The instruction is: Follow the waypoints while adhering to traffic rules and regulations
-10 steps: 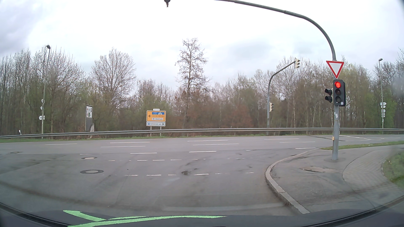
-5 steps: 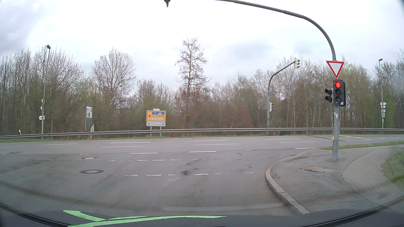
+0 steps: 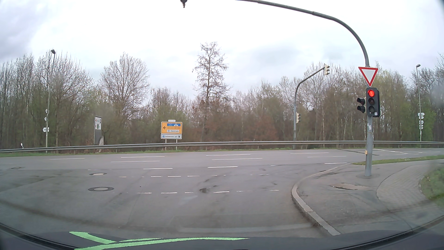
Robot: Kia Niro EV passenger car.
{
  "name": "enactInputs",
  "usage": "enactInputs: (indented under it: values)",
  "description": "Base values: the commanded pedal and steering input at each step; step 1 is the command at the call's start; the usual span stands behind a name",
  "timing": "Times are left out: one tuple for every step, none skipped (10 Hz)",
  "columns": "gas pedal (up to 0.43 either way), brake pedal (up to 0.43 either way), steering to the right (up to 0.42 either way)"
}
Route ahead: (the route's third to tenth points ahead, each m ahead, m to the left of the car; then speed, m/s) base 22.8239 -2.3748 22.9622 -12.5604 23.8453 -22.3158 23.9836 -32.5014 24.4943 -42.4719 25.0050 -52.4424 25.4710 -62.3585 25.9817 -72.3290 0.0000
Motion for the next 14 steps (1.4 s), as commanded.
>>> enactInputs:
  values:
    - [0.0, 0.348, -0.006]
    - [0.0, 0.348, -0.006]
    - [0.0, 0.348, -0.006]
    - [0.0, 0.348, -0.006]
    - [0.0, 0.348, -0.006]
    - [0.0, 0.348, -0.006]
    - [0.0, 0.348, -0.006]
    - [0.0, 0.348, -0.006]
    - [0.0, 0.348, -0.006]
    - [0.0, 0.348, -0.006]
    - [0.0, 0.348, -0.006]
    - [0.0, 0.348, -0.006]
    - [0.0, 0.348, -0.006]
    - [0.0, 0.348, -0.006]
